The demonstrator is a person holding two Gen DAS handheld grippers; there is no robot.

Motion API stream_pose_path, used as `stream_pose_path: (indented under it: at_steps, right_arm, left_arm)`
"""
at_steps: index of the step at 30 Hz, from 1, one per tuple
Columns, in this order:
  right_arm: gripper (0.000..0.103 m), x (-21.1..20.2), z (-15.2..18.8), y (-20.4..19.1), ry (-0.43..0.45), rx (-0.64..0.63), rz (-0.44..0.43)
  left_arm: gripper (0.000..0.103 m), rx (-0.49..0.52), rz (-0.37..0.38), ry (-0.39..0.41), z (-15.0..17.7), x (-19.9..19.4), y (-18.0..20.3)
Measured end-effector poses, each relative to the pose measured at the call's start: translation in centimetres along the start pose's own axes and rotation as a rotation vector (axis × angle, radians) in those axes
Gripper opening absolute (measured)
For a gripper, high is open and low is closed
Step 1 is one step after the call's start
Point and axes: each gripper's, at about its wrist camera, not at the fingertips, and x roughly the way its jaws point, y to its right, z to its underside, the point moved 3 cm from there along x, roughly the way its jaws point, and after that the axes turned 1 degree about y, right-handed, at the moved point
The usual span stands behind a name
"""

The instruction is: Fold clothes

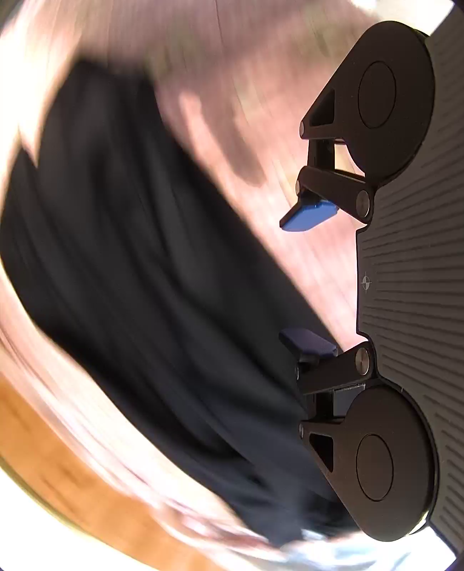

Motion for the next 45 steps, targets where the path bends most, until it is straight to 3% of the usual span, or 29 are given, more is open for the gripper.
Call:
stream_pose_path:
  at_steps: [2, 4, 8, 10, 11, 12, 14, 15, 16, 17, 18, 20, 22, 26, 34, 40, 43, 45]
  right_arm:
    - [0.073, -0.8, -2.7, 4.6, 0.067, 0.084, 0.039]
    - [0.073, -1.3, -5.1, 8.4, 0.119, 0.163, 0.059]
    - [0.078, -0.8, -9.0, 12.7, 0.164, 0.205, 0.056]
    - [0.08, 0.3, -10.4, 13.6, 0.169, 0.176, 0.054]
    - [0.08, 1.1, -11.1, 13.9, 0.158, 0.158, 0.056]
    - [0.079, 1.9, -11.6, 14.0, 0.14, 0.145, 0.05]
    - [0.067, 3.7, -12.6, 13.9, 0.102, 0.119, 0.018]
    - [0.066, 4.3, -13.2, 13.3, 0.101, 0.087, 0.002]
    - [0.043, 4.7, -13.6, 12.6, 0.095, 0.046, -0.02]
    - [0.006, 5.0, -14.0, 12.0, 0.087, 0.005, -0.044]
    - [0.004, 5.2, -14.3, 11.4, 0.085, -0.024, -0.066]
    - [0.002, 4.6, -15.2, 10.6, 0.112, -0.079, -0.106]
    - [0.001, 3.6, -16.5, 10.6, 0.148, -0.093, -0.136]
    - [0.0, 1.2, -19.5, 12.2, 0.226, -0.102, -0.119]
    - [0.0, 4.2, -20.6, 15.6, 0.168, -0.266, 0.138]
    - [0.0, 2.6, -22.5, 15.5, 0.216, -0.29, 0.253]
    - [0.0, 2.0, -22.9, 15.2, 0.205, -0.285, 0.339]
    - [0.012, 1.9, -22.1, 14.1, 0.184, -0.318, 0.399]
  left_arm:
    - [0.091, 0.058, 0.027, -0.018, 0.5, 0.9, 2.7]
    - [0.091, 0.086, -0.006, -0.032, 0.5, 2.0, 4.7]
    - [0.092, 0.115, -0.142, -0.055, 0.5, 4.8, 6.9]
    - [0.088, 0.15, -0.283, -0.056, 0.4, 6.2, 7.3]
    - [0.067, 0.151, -0.338, -0.073, 0.3, 6.8, 7.1]
    - [0.037, 0.142, -0.376, -0.1, 0.2, 7.3, 6.7]
    - [0.006, 0.055, -0.412, -0.128, -0.7, 7.7, 5.0]
    - [0.006, -0.013, -0.42, -0.116, -1.5, 7.1, 3.8]
    - [0.005, -0.079, -0.426, -0.096, -2.4, 6.2, 2.6]
    - [0.005, -0.13, -0.446, -0.07, -3.1, 5.2, 1.4]
    - [0.004, -0.17, -0.474, -0.04, -3.8, 4.1, 0.2]
    - [0.004, -0.262, -0.516, 0.017, -5.1, 1.7, -2.4]
    - [0.004, -0.337, -0.496, 0.034, -5.6, 0.5, -4.5]
    - [0.005, -0.315, -0.462, -0.03, -5.8, 0.1, -5.6]
    - [0.006, -0.081, -0.604, -0.118, -4.5, 4.5, -1.2]
    - [0.006, 0.027, -0.582, -0.12, -4.6, 5.7, -0.5]
    - [0.01, 0.028, -0.534, -0.147, -4.4, 5.9, -1.4]
    - [0.027, 0.029, -0.512, -0.153, -4.0, 5.5, -2.0]
